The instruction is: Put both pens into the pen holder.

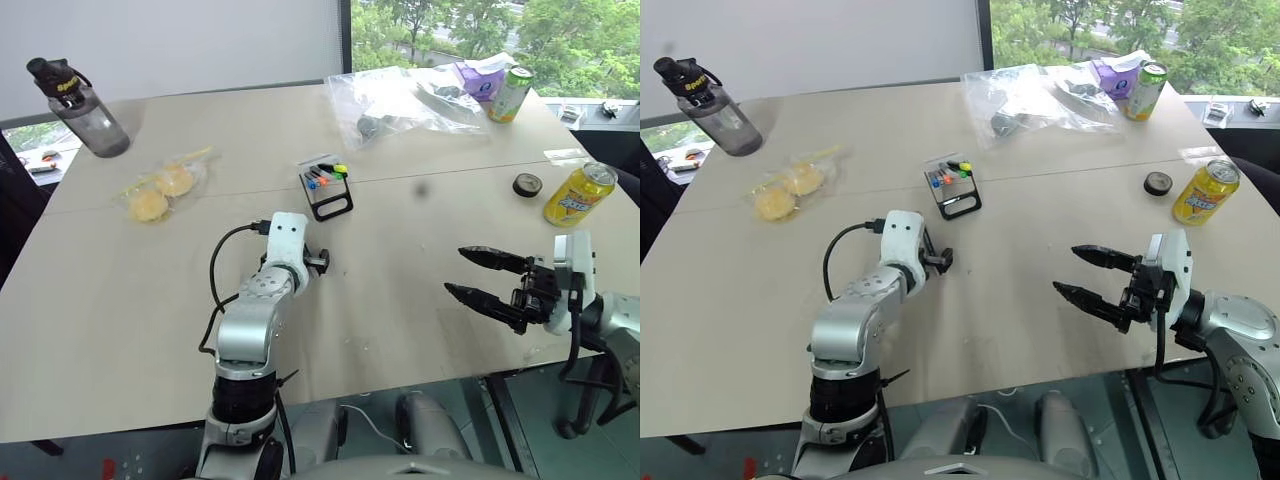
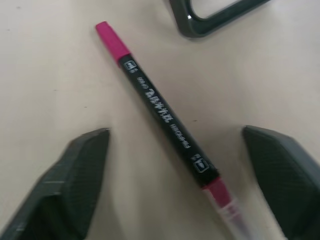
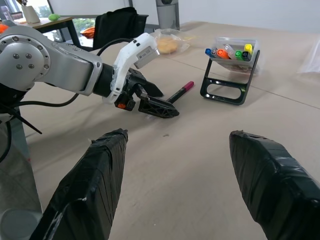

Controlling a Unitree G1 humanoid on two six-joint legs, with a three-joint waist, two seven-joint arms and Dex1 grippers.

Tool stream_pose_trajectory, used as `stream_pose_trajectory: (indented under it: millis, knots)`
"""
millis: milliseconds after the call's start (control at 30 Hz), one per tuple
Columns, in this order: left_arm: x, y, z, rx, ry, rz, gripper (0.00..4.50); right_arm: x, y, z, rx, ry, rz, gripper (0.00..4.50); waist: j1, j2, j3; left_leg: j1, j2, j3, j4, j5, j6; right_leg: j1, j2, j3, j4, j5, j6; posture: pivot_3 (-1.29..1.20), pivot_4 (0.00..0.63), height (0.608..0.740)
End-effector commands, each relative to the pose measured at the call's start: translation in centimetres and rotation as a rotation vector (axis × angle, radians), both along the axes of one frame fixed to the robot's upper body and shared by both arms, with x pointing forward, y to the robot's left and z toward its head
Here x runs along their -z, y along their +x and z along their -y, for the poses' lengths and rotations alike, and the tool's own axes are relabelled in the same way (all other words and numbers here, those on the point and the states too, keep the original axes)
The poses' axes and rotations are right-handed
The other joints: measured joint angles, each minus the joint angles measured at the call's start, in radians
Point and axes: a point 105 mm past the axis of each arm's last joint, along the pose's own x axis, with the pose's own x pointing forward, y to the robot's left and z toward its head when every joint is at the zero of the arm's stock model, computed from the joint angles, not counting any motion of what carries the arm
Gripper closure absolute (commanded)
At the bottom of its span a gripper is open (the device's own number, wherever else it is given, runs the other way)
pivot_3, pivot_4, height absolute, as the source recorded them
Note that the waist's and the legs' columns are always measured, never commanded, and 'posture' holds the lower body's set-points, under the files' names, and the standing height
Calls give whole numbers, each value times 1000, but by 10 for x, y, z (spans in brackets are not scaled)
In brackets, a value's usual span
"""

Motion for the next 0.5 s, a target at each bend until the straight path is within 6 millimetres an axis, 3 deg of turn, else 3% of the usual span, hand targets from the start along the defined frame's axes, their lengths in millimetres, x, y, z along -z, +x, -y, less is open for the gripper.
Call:
stream_pose_trajectory:
  millis: [33, 267, 500]
  knots:
    - [8, -2, -16, -55, 65, -22, 1589, -12, -2, -2, -8, -7, 52, 1041, -2, 0, 0, 0, 0, 0, 0, 0, 0, 0, 0, 0, 0, 0, 0, 0, 150, 740]
    - [11, -5, -28, -104, 65, -20, 4471, -13, 0, -2, -2, -11, 57, 1041, -3, -1, -1, 0, 1, 0, -1, 0, 0, 0, 0, 1, 0, 0, 0, 0, 150, 740]
    - [13, -17, -46, -124, 82, 15, 4471, -12, 1, 0, -5, -11, 59, 1041, -4, -1, -1, 1, 1, 1, -1, 0, 0, 0, 0, 1, 0, 0, 0, 0, 150, 740]
